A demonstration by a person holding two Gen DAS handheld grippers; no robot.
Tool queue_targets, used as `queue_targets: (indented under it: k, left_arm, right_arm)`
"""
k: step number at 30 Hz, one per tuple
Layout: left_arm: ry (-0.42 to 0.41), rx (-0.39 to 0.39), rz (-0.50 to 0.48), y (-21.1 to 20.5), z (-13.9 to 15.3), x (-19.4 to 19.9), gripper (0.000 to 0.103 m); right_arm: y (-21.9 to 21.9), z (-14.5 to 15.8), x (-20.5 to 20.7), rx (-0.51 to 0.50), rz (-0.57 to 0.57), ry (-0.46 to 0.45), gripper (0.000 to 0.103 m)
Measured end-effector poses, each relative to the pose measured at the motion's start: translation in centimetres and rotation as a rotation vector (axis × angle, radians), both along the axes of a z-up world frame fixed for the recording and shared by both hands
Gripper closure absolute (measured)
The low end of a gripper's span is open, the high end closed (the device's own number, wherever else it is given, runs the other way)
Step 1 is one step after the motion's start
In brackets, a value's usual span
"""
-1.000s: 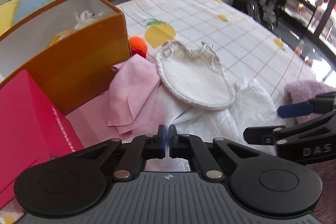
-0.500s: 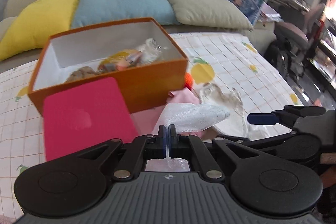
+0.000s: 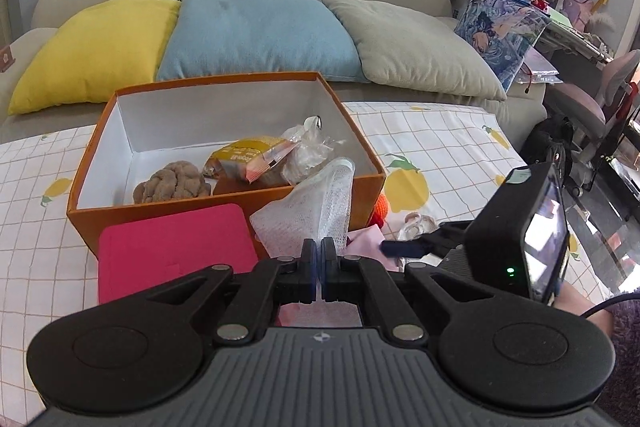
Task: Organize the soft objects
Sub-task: 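Grasp the white mesh cloth with the left gripper and lift it toward the box, then carry the mesh cloth into the box with the left while the right carries the pink cloth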
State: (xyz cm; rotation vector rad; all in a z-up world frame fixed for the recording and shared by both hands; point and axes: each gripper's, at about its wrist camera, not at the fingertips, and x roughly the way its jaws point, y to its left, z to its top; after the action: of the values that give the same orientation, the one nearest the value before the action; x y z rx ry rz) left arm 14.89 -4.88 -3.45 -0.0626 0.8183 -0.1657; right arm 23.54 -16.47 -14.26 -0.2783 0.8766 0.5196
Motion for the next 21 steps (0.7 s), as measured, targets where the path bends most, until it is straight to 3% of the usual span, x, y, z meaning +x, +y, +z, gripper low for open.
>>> queue_targets:
  k: [2, 4, 6, 11, 21]
  left_arm:
    - [0.006, -0.008, 0.005, 0.4, -0.1, -0.1, 0.101]
    - [0.008, -0.012, 0.009, 0.7, -0.2, -0.2, 0.101]
    - [0.01, -0.023, 0.013, 0.9, -0.3, -0.2, 0.101]
    - [-0.007, -0.045, 0.016, 1.2, 0.3, -0.7, 0.101]
    - [-0.093, -0.105, -0.009, 1.5, 3.5, -2.7, 0.101]
  right_arm:
    - [0.2, -0.2, -0.2, -0.014, 0.001, -0.022, 0.076]
    - [0.1, -0.1, -0.5, -0.025, 0.007, -0.032, 0.095]
    - [-0.2, 0.2, -0.8, -0.02, 0.008, -0.038, 0.102]
    - [-1.2, 2.2, -2.6, 0.031, -0.007, -0.061, 0.103]
    - [-2.9, 10.0, -7.8, 0.136, -0.053, -0.173, 0.103]
